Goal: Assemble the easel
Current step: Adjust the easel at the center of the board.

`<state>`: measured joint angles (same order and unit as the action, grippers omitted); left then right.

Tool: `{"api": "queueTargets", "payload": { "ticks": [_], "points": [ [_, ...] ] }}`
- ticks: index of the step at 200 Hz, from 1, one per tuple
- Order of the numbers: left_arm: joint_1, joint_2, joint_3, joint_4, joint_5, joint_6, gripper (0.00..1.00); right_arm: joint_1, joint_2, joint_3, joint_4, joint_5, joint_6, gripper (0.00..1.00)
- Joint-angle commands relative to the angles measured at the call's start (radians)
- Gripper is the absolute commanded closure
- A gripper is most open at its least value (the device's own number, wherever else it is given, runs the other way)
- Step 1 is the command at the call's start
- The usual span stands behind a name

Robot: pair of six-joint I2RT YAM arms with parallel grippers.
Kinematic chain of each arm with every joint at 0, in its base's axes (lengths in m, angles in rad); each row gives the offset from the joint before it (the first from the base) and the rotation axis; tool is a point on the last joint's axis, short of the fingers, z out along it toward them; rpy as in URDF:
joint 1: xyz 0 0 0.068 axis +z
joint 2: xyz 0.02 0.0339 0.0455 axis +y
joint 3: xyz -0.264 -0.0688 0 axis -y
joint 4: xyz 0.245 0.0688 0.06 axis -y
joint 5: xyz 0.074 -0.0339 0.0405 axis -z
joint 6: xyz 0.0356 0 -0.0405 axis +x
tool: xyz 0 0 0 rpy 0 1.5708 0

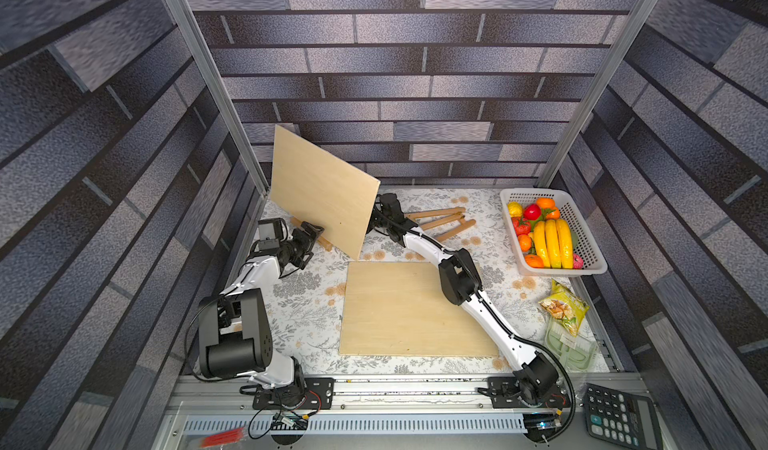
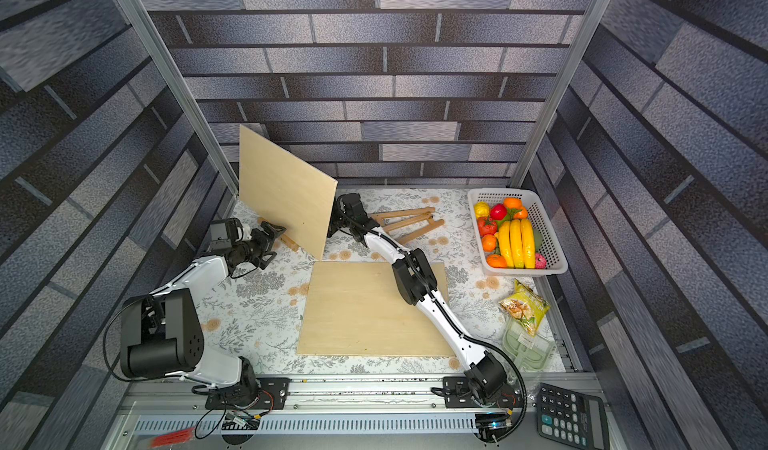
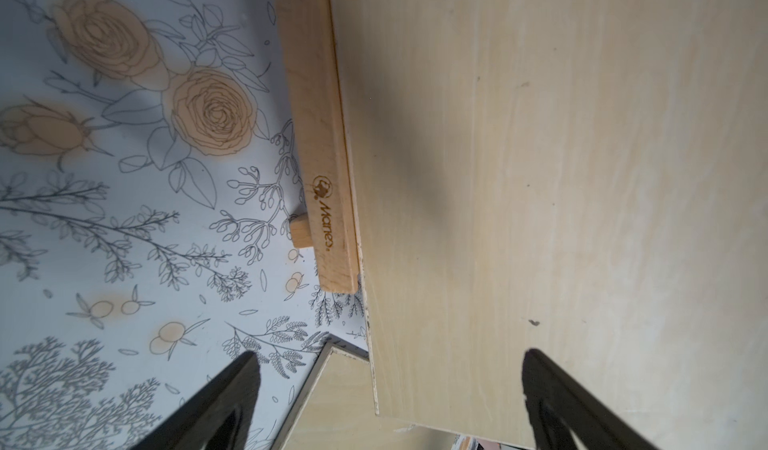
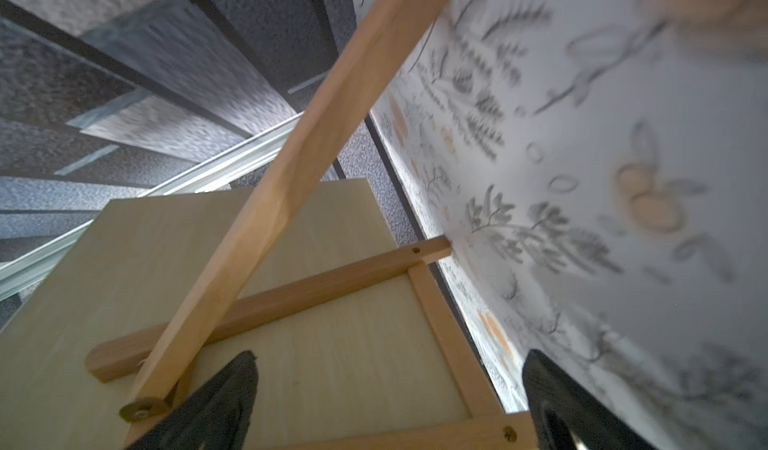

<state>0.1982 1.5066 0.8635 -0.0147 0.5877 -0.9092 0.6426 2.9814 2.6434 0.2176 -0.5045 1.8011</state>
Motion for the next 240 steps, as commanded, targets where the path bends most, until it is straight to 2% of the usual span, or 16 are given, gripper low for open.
{"api": "queueTargets", "payload": {
  "ticks": [1, 25, 55, 88, 143, 240],
  "points": [
    [0.006, 0.01, -0.026, 0.103, 0.033, -0.033, 0.0, -0.012, 0.053, 0.009, -0.004, 0.113, -0.017, 0.0],
    [0.003, 0.03, -0.072, 0.227, 0.044, -0.09, 0.0, -0.022, 0.029, -0.054, 0.02, 0.118, -0.05, 0.0],
    [-0.011, 0.071, -0.067, 0.267, 0.04, -0.096, 0.0, -0.055, -0.118, -0.322, 0.103, 0.104, -0.091, 0.0],
    [-0.05, 0.1, -0.082, 0.314, 0.028, -0.097, 0.0, -0.1, -0.238, -0.504, 0.099, 0.089, -0.16, 0.0],
    [-0.074, 0.188, -0.121, 0.483, -0.001, -0.126, 0.0, -0.135, -0.265, -0.547, 0.106, 0.015, -0.169, 0.0],
    [-0.12, 0.3, -0.083, 0.58, -0.02, -0.156, 0.0, -0.161, -0.284, -0.646, 0.207, -0.02, -0.143, 0.0]
  ]
}}
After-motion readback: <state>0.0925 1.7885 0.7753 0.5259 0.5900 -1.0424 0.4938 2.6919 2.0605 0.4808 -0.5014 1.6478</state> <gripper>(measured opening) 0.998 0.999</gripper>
